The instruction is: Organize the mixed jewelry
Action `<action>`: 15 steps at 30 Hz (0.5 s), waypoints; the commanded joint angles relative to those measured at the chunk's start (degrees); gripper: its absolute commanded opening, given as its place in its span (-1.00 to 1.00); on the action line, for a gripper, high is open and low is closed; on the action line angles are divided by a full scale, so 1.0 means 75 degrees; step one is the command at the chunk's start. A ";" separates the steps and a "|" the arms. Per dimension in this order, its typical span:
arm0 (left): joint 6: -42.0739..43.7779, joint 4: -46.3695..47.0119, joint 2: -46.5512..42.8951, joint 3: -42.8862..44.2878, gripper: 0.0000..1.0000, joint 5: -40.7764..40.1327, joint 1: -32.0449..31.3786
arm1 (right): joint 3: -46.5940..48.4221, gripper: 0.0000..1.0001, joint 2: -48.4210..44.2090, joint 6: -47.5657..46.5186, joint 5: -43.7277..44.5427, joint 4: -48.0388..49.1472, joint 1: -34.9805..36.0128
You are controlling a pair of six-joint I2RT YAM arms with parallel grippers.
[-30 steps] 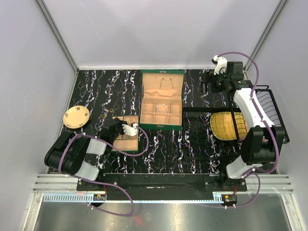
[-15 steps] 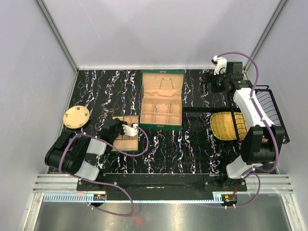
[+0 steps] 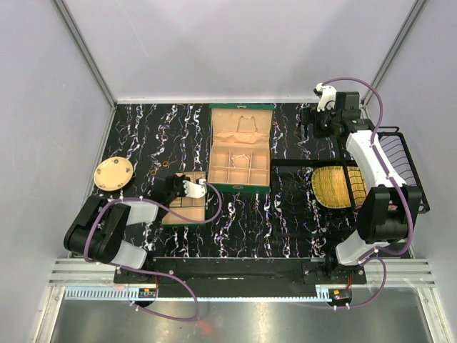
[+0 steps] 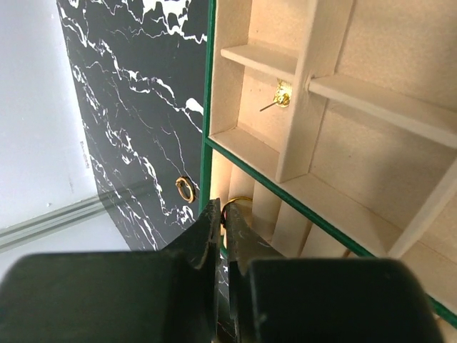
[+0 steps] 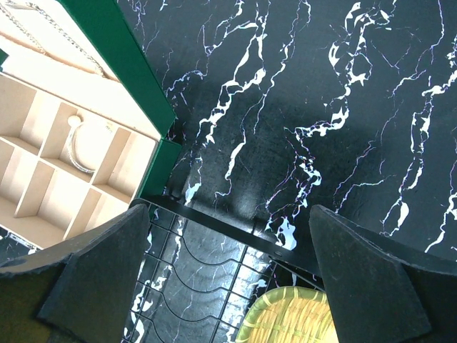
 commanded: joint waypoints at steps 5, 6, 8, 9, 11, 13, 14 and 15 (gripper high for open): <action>-0.0302 -0.1268 -0.0218 0.0242 -0.84 0.0692 -0.0012 | 0.0143 1.00 -0.0016 -0.0084 0.0137 0.0090 0.0035; -0.0302 -0.1304 -0.0230 0.0242 -0.83 0.0704 -0.0012 | 0.0143 0.99 -0.0004 -0.0095 0.0125 0.0079 0.0023; -0.0302 -0.1409 -0.0288 0.0230 -0.81 0.0704 -0.0023 | 0.0143 0.99 0.0019 -0.0095 0.0137 0.0090 0.0023; -0.0302 -0.1444 -0.0300 0.0230 -0.79 0.0704 -0.0012 | 0.0143 0.99 0.0031 -0.0096 0.0137 0.0079 0.0023; -0.0302 -0.1538 -0.0359 0.0207 -0.78 0.0716 -0.0012 | 0.0143 1.00 0.0043 -0.0107 0.0137 0.0090 0.0023; -0.0279 -0.1538 -0.0417 0.0148 -0.77 0.0693 -0.0023 | 0.0143 0.99 0.0043 -0.0107 0.0172 0.0090 0.0023; -0.0279 -0.1538 -0.0429 0.0125 -0.76 0.0681 -0.0012 | 0.0143 1.00 0.0066 -0.0096 0.0160 0.0090 0.0023; -0.0279 -0.1538 -0.0441 0.0113 -0.76 0.0669 -0.0023 | 0.0154 0.99 0.0078 -0.0096 0.0172 0.0090 0.0035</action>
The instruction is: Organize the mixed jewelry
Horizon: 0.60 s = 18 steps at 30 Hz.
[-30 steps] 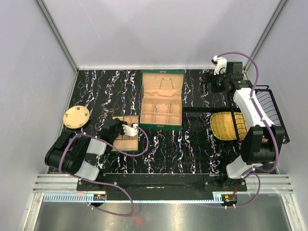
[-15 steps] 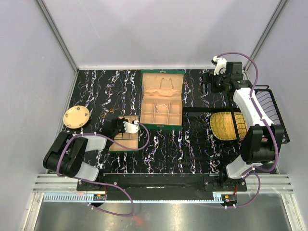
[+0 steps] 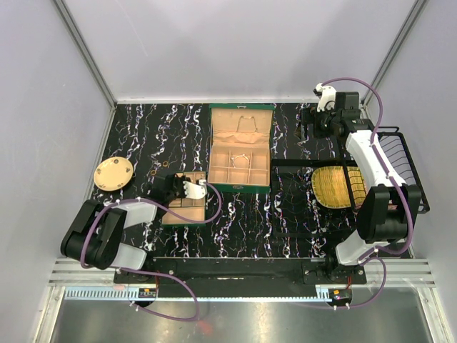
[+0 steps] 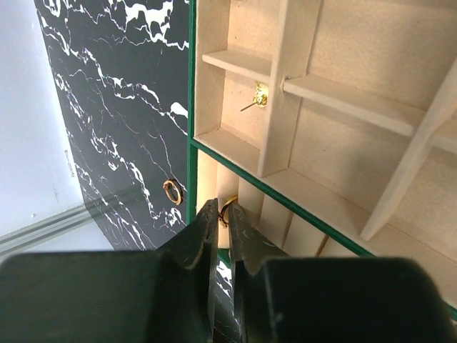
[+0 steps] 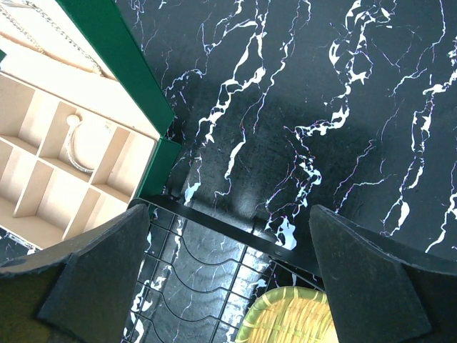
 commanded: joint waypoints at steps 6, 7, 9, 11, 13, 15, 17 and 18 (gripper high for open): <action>-0.0229 -0.0571 -0.0252 -0.0106 -0.75 0.0228 -0.0023 | 0.0154 0.99 0.0113 -0.0093 0.0175 0.0096 0.0020; -0.0264 -0.0582 -0.0334 -0.0106 -0.75 0.0216 -0.0012 | 0.0166 0.99 0.0113 -0.0104 0.0175 0.0096 0.0020; -0.0288 -0.0664 -0.0439 -0.0036 -0.74 0.0181 -0.0023 | 0.0154 0.99 0.0136 -0.0104 0.0198 0.0085 0.0020; -0.0312 -0.0758 -0.0580 0.0023 -0.74 0.0169 -0.0023 | 0.0166 1.00 0.0148 -0.0104 0.0187 0.0096 0.0020; -0.0335 -0.0898 -0.0732 0.0116 -0.73 0.0158 -0.0012 | 0.0166 1.00 0.0137 -0.0104 0.0187 0.0096 0.0020; -0.0393 -0.1050 -0.0907 0.0222 -0.71 0.0170 -0.0023 | 0.0166 0.99 0.0137 -0.0104 0.0187 0.0096 0.0020; -0.0452 -0.1144 -0.1013 0.0292 -0.69 0.0181 -0.0023 | 0.0166 0.99 0.0125 -0.0104 0.0187 0.0096 0.0032; -0.0510 -0.1133 -0.1130 0.0292 -0.68 0.0204 -0.0012 | 0.0166 0.99 0.0113 -0.0104 0.0187 0.0073 0.0020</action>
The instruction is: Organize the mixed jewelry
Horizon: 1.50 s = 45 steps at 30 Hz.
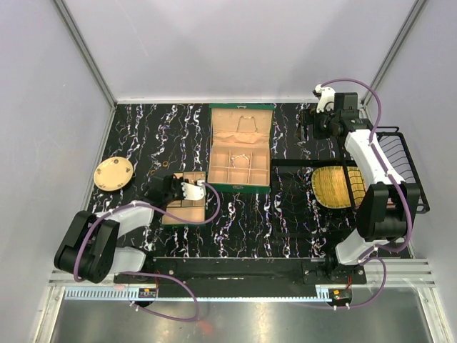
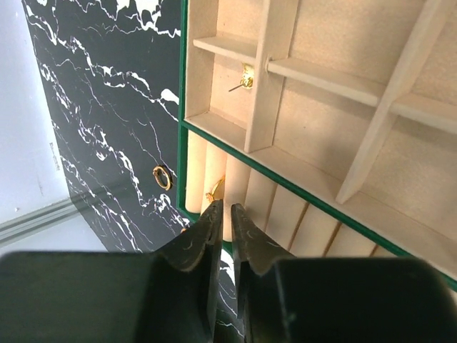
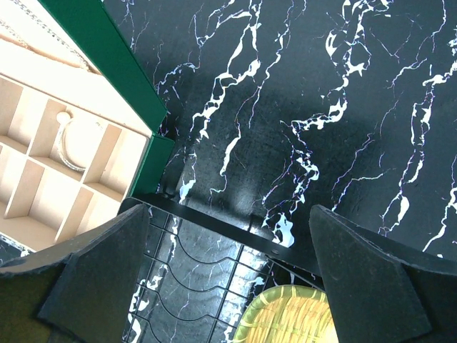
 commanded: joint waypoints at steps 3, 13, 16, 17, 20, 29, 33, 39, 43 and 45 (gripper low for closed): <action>-0.0423 -0.0183 -0.0656 0.0316 -0.64 0.0239 0.0015 | 0.0178 0.99 0.0005 -0.0102 0.0026 0.0119 0.0009; -0.1513 0.0086 -0.0740 0.0807 -0.53 0.0252 0.0237 | 0.0178 0.99 -0.0030 -0.0102 0.0003 0.0108 0.0020; -0.2017 0.0145 -0.0623 0.1006 -0.48 0.0263 0.0436 | 0.0190 0.99 -0.0041 -0.0101 -0.0021 0.0108 0.0020; -0.2378 0.0157 -0.0588 0.1089 -0.45 0.0286 0.0495 | 0.0178 0.99 -0.0065 -0.0101 -0.0021 0.0108 0.0020; -0.3059 -0.0099 -0.0587 0.1452 -0.42 0.0462 0.0799 | 0.0178 0.99 -0.0077 -0.0090 -0.0079 0.0119 0.0020; -0.5169 -0.1669 -0.0015 0.2764 -0.26 0.0568 0.1304 | 0.0166 0.99 -0.0240 -0.0031 -0.0079 0.0143 0.0090; -0.5311 -0.2314 0.0642 0.3536 -0.22 0.0742 0.1502 | 0.0119 0.99 -0.0404 -0.0055 0.0061 0.0201 0.0255; -0.4902 -0.3346 0.2001 0.4824 -0.26 0.1083 0.1877 | 0.0108 0.99 -0.0592 -0.0113 0.0073 0.0201 0.0454; -0.4550 -0.3791 0.2693 0.5354 -0.31 0.1048 0.1960 | 0.0108 0.99 -0.0569 -0.0136 0.0073 0.0201 0.0477; -0.4374 -0.3862 0.2963 0.5518 -0.33 0.1048 0.1983 | 0.0119 0.99 -0.0569 -0.0148 0.0085 0.0190 0.0489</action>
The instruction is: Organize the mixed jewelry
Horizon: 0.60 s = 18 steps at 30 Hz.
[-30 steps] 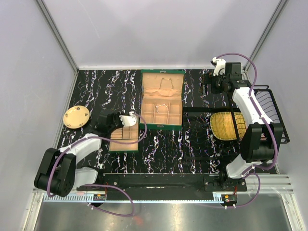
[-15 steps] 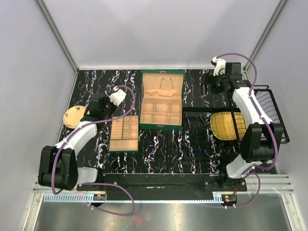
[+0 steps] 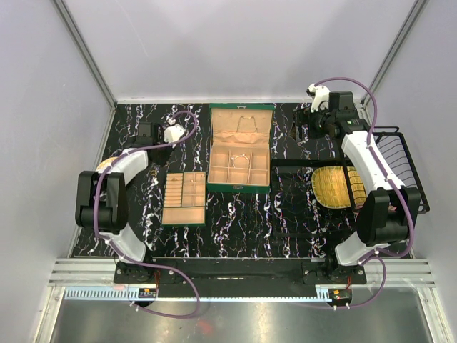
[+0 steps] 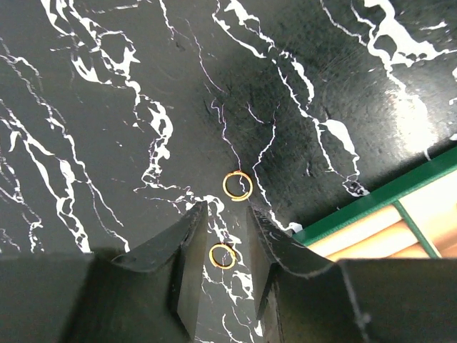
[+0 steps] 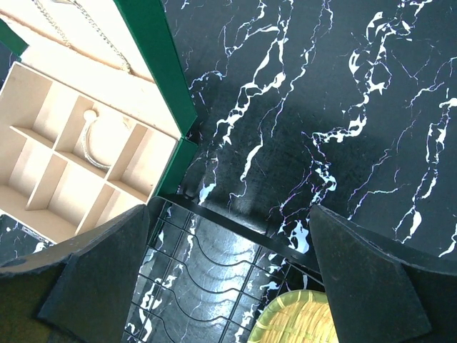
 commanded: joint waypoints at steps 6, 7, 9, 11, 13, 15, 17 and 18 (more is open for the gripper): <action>0.0435 -0.0877 0.0882 0.0977 -0.35 0.0402 0.0300 | 0.0119 1.00 -0.0239 -0.0169 0.0102 0.0175 0.0064; 0.0412 -0.0913 0.0941 0.0990 -0.35 0.0402 0.0324 | 0.0119 0.99 -0.0228 -0.0192 0.0102 0.0175 0.0064; 0.0400 -0.0936 0.0988 0.1025 -0.35 0.0391 0.0371 | 0.0119 0.99 -0.0193 -0.0192 0.0102 0.0163 0.0064; 0.0400 -0.0925 0.1070 0.1083 -0.35 0.0390 0.0417 | 0.0131 0.99 -0.0181 -0.0204 0.0102 0.0163 0.0087; 0.0377 -0.0913 0.1140 0.1130 -0.34 0.0414 0.0453 | 0.0143 0.99 -0.0145 -0.0204 0.0102 0.0151 0.0098; 0.0388 -0.0925 0.1187 0.1200 -0.35 0.0472 0.0476 | 0.0131 1.00 -0.0134 -0.0216 0.0114 0.0140 0.0099; 0.0400 -0.0925 0.1269 0.1259 -0.35 0.0507 0.0476 | 0.0131 1.00 -0.0134 -0.0227 0.0137 0.0128 0.0099; 0.0446 -0.0948 0.1316 0.1294 -0.35 0.0519 0.0488 | 0.0131 0.99 -0.0145 -0.0239 0.0149 0.0128 0.0099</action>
